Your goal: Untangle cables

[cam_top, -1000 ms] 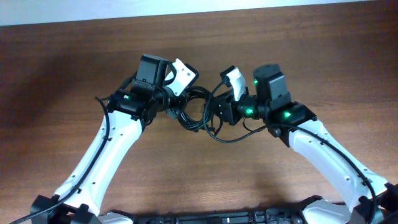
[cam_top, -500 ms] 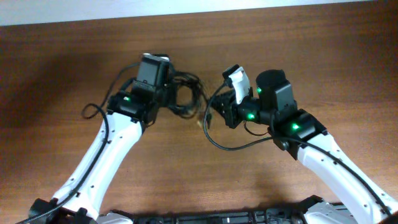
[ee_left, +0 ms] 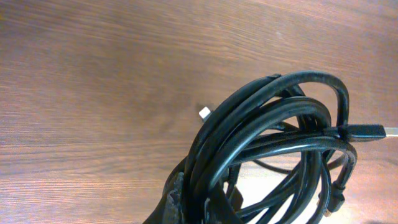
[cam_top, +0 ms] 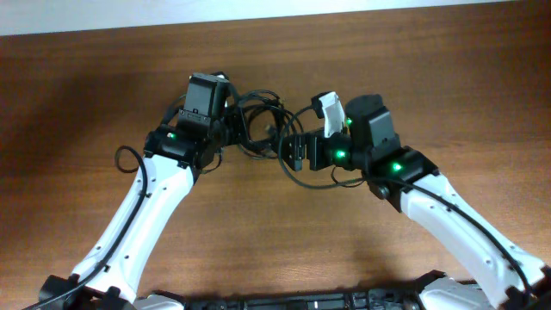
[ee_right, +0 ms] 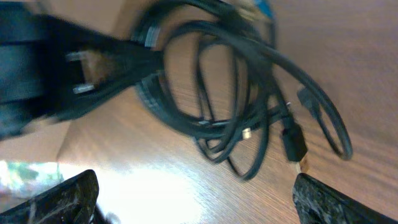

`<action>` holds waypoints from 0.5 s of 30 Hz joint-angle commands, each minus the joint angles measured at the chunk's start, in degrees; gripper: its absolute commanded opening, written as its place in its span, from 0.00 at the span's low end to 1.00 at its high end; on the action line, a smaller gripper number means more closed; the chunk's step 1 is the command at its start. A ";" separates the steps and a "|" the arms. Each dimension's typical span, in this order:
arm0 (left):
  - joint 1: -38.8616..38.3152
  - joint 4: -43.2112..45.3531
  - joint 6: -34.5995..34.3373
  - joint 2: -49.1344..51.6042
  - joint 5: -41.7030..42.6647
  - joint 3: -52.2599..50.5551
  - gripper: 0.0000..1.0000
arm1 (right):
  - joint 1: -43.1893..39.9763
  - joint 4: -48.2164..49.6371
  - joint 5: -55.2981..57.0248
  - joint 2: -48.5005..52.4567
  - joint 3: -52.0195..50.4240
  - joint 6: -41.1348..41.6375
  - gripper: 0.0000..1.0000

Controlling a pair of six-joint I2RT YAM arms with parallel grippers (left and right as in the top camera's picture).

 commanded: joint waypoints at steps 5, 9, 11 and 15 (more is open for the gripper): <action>1.38 1.70 -8.09 -4.50 9.42 0.90 0.00 | 0.04 0.26 11.28 12.39 0.50 5.14 0.67; 4.35 1.36 -4.28 -12.28 9.79 0.90 0.00 | -0.09 -2.89 30.08 13.73 0.50 5.14 0.63; 4.42 0.52 -2.32 -14.73 10.25 0.90 0.00 | -0.57 -4.07 34.95 13.73 0.50 5.11 0.62; 4.42 0.17 -5.75 -14.69 4.81 0.90 0.00 | -6.95 -7.08 7.76 10.40 0.50 -8.87 0.80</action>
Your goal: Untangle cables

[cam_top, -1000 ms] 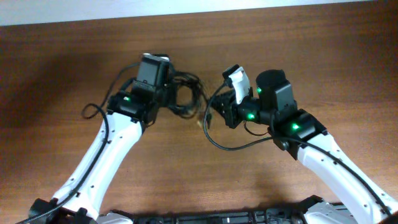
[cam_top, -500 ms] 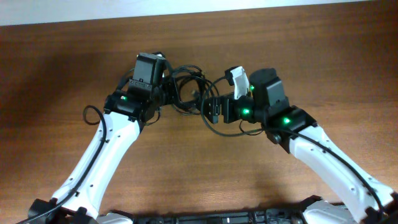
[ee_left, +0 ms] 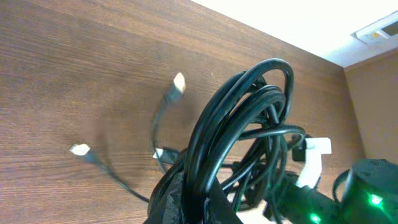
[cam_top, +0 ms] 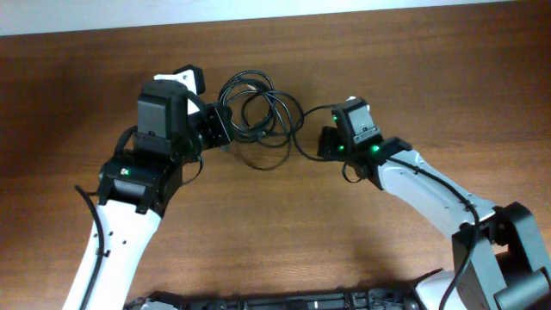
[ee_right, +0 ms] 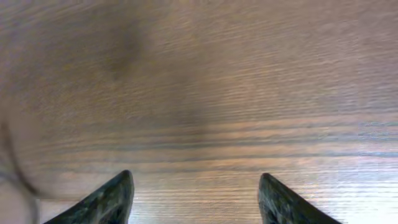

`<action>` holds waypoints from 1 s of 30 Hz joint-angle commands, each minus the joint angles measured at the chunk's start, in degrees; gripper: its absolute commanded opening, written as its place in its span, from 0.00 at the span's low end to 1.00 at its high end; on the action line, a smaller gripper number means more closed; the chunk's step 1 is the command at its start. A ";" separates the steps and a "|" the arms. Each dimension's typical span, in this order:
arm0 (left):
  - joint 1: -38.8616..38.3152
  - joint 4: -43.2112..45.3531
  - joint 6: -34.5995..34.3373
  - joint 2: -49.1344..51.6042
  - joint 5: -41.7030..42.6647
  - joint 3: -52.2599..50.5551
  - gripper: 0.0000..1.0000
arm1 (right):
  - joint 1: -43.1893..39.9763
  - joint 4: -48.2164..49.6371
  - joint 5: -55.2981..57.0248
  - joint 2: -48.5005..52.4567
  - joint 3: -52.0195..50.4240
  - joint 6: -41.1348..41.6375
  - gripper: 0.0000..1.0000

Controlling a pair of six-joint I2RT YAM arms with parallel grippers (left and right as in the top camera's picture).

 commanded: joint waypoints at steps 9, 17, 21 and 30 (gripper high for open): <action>0.15 -1.49 -2.80 -0.76 -3.67 0.90 0.00 | -3.08 24.11 -63.21 -6.16 0.48 -17.94 0.99; 0.13 -1.44 -1.42 -0.76 18.05 0.90 0.01 | 6.01 14.03 -0.46 -6.05 0.44 -13.68 0.96; 0.26 -6.45 9.79 -0.79 20.31 0.90 0.00 | 2.99 7.37 12.33 -6.05 0.44 -1.99 0.96; 5.75 -5.20 9.70 -0.11 18.75 0.90 0.00 | -10.01 -4.00 -23.65 -6.05 0.42 -8.76 0.99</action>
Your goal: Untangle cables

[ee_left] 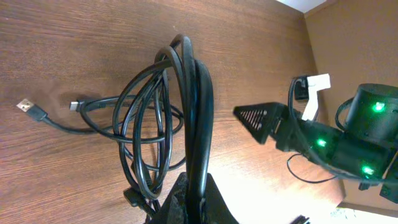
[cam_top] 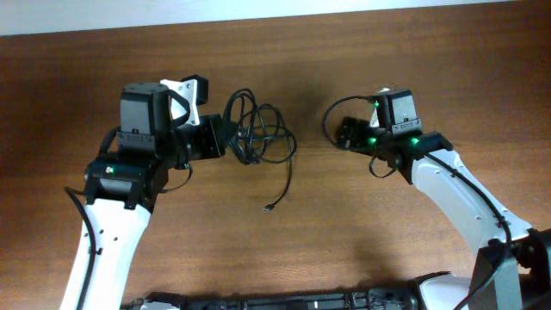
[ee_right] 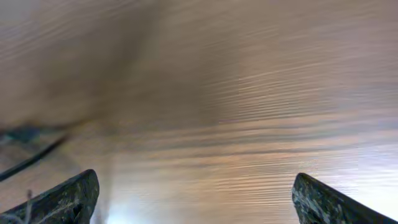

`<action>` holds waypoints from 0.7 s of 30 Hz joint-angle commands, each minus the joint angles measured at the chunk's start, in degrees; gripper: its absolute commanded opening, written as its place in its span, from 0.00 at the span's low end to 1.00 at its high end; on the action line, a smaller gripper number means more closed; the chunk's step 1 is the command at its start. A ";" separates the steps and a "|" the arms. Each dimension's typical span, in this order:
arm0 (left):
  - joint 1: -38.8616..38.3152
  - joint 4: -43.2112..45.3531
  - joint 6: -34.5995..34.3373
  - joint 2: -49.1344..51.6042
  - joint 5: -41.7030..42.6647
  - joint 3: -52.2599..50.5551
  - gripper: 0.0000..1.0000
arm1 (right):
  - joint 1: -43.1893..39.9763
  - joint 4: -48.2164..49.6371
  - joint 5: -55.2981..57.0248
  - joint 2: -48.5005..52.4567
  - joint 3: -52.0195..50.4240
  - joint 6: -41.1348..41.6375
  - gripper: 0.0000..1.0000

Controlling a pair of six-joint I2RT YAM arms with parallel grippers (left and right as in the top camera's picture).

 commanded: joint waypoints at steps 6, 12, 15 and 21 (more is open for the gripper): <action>-4.90 3.37 1.07 21.51 -1.29 0.90 0.33 | 0.09 1.44 -22.12 -0.37 0.26 -3.82 0.99; 0.90 3.30 1.07 28.20 -3.26 1.44 0.84 | 0.09 -0.15 -24.72 -0.37 0.26 -3.82 0.99; 5.35 3.13 1.07 26.91 -3.26 1.44 0.73 | 0.15 2.08 -25.29 -0.37 0.26 -3.87 0.99; 3.15 2.64 0.87 26.91 -5.16 1.42 0.72 | 2.80 16.11 -25.31 -0.37 1.38 -5.18 0.99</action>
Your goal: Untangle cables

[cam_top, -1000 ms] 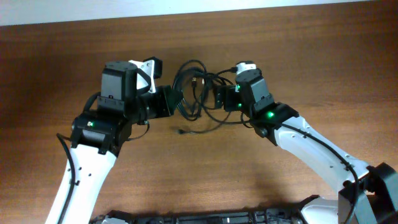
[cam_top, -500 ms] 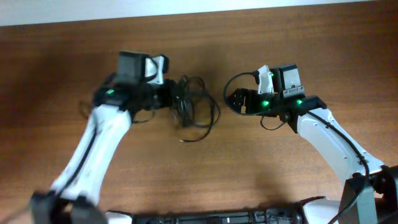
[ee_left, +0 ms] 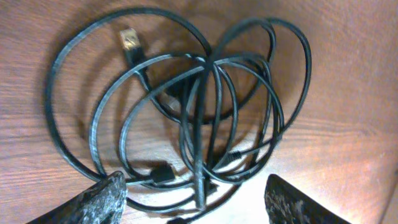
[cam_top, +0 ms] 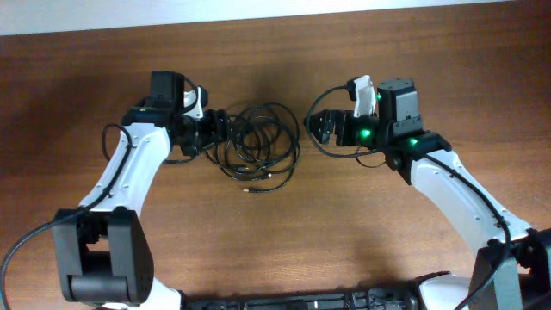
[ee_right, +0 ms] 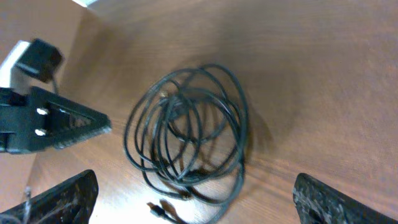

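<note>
A tangled bundle of thin black cables lies in loose loops on the wooden table, between my two grippers. In the left wrist view the cable loops lie flat, with a USB plug at the upper left and a small connector near the bottom. My left gripper stands open just at the bundle's left edge, with nothing in it. My right gripper is open too, a little to the right of the cables and not touching them.
One loose plug end sticks out below the bundle. A thin black arm cable loops beside the left arm. The table's far edge runs along the top, with bare wood in front of the arms.
My left gripper was shut on the bundle and held it up, with one end hanging. Now it is open and the bundle lies flat on the table. My right gripper has turned toward the cables.
My left gripper was shut on the bundle, with the open right gripper close beside it. Then the right gripper stood farther right while the left kept hold of the cables. Later one end hung loose from the held bundle. Now the left has let go.
</note>
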`<action>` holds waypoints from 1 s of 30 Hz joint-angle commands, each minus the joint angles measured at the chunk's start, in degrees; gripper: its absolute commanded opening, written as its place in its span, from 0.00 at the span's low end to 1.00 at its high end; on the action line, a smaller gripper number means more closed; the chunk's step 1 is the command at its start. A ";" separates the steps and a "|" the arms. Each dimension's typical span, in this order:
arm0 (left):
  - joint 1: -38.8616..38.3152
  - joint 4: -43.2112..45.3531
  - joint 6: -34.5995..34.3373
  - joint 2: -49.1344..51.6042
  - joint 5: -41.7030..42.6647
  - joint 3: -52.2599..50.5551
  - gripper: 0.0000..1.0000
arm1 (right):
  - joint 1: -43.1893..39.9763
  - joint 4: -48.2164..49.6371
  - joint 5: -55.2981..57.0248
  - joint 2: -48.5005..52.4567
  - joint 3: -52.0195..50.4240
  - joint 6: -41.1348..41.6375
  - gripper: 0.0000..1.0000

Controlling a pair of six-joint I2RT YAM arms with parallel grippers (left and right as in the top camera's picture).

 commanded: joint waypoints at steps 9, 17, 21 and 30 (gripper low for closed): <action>10.64 0.85 -15.89 -1.53 -0.11 0.85 0.99 | 28.79 14.86 26.40 12.17 1.68 -15.98 0.99; 10.45 -1.73 -15.89 -1.53 -0.17 0.74 0.99 | 30.49 28.48 24.20 24.02 1.75 -13.42 0.59; 8.33 -1.73 -15.87 -1.53 -0.22 0.72 0.99 | 30.49 28.46 24.22 24.02 1.75 -13.25 0.39; 5.29 -1.97 -15.87 -1.53 -0.83 0.39 0.99 | 29.24 30.77 24.15 24.90 1.75 -10.91 0.04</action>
